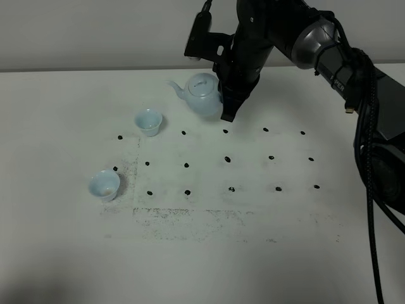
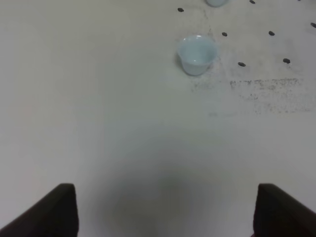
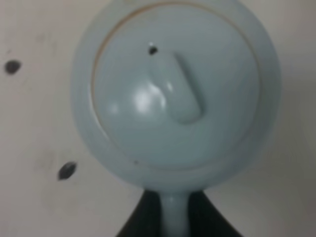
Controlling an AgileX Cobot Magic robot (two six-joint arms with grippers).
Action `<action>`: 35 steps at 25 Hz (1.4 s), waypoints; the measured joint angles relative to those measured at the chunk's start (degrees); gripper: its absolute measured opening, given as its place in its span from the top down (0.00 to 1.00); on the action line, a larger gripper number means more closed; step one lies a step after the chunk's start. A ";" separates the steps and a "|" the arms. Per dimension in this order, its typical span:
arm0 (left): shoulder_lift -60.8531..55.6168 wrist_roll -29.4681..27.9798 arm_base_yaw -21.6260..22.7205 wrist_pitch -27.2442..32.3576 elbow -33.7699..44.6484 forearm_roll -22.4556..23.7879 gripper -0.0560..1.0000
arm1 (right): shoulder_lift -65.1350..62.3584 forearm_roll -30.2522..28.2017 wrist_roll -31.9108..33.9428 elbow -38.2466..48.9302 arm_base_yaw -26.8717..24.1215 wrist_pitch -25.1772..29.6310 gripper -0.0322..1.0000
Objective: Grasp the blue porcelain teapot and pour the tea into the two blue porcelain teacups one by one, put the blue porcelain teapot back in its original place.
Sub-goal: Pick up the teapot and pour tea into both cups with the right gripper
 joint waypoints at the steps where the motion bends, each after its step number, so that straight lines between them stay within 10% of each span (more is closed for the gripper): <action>1: 0.00 0.00 0.00 0.00 0.00 0.00 0.26 | 0.80 0.00 -0.29 -1.60 0.00 0.00 0.89; 35: 0.00 0.00 0.00 0.00 0.00 0.00 0.26 | 5.37 -6.80 -10.47 -5.05 2.13 -6.76 0.89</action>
